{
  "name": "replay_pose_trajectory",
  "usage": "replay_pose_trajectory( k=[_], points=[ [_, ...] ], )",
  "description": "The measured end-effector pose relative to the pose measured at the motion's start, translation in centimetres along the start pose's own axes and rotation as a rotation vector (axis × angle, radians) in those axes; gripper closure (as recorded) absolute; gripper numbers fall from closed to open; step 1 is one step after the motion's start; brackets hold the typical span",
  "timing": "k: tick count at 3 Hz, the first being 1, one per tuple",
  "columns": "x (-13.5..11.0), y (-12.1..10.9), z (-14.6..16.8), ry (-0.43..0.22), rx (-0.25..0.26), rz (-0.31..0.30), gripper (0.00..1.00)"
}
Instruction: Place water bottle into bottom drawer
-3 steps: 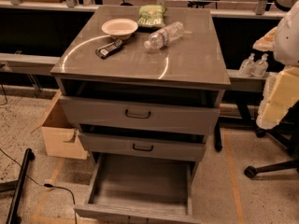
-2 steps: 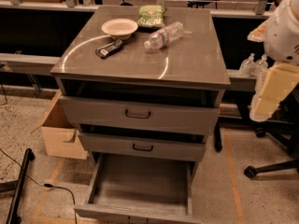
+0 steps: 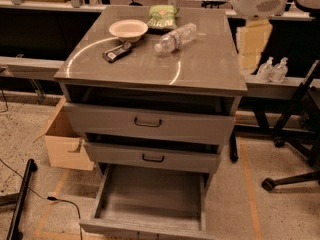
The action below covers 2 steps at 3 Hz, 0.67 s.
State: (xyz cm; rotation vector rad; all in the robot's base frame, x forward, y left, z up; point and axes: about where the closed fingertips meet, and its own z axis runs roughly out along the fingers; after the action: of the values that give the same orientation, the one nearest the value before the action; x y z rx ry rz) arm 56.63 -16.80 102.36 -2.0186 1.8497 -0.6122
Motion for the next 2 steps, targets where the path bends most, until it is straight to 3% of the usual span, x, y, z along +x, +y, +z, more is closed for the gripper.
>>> replay_pose_trajectory(
  k=[1,2],
  points=[
    [-1.9,-4.3,4.3,-0.010,-0.076,-0.155,0.00],
    [-2.6,-5.7,10.2,-0.071,-0.222,-0.275,0.00]
  ],
)
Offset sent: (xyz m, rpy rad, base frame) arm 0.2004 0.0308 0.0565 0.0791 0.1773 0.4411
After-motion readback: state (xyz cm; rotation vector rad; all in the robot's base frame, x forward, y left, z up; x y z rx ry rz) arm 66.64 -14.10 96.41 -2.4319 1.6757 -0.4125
